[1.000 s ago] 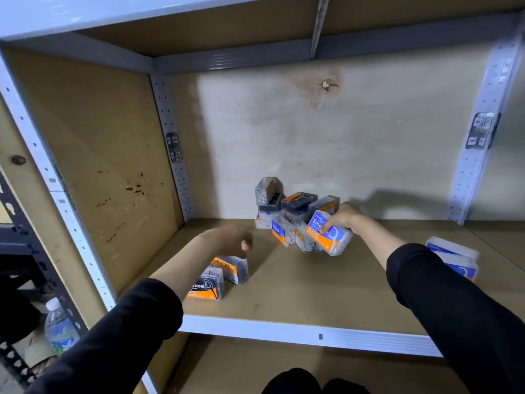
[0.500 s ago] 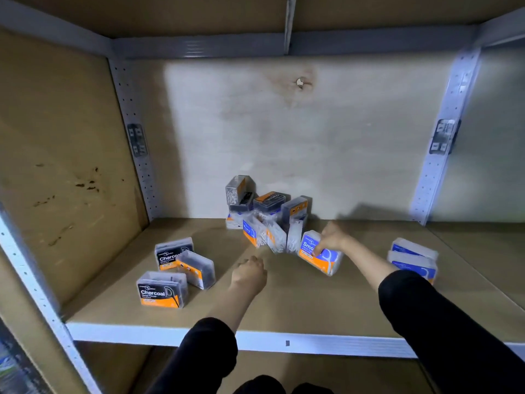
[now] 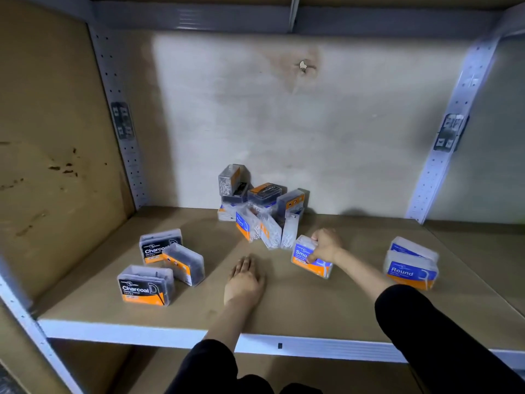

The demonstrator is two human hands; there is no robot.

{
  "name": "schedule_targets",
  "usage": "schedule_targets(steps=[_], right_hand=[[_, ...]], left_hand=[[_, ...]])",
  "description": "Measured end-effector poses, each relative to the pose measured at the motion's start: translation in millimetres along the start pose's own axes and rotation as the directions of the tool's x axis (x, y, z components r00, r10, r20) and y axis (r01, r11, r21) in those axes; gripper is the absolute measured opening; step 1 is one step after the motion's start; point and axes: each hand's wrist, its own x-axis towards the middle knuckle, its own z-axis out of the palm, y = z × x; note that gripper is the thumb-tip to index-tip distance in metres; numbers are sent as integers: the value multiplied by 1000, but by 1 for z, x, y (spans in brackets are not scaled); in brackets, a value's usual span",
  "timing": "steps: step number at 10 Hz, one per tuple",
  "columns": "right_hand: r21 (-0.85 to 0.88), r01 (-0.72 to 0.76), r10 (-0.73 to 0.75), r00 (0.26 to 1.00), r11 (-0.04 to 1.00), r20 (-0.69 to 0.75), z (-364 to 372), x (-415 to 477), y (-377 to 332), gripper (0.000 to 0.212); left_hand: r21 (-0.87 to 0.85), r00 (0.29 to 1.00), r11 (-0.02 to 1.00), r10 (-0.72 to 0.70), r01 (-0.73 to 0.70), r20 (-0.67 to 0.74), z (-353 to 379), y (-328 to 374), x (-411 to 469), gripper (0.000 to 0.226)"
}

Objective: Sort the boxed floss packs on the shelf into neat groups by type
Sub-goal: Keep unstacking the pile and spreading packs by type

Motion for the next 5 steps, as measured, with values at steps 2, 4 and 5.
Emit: schedule_targets(steps=[2, 4, 5], right_hand=[[-37, 15, -12, 998, 999, 61, 15, 2, -4, 53], [-25, 17, -15, 996, 1000, 92, 14, 0, -4, 49], [-44, 35, -31, 994, 998, 104, 12, 0, -4, 42]], left_hand=[[-16, 1000, 1000, 2, -2, 3, 1, -2, 0, 57], [-18, 1000, 1000, 1, -1, 0, 2, -3, 0, 57], [-3, 1000, 1000, 11, -11, -1, 1, -2, 0, 57]])
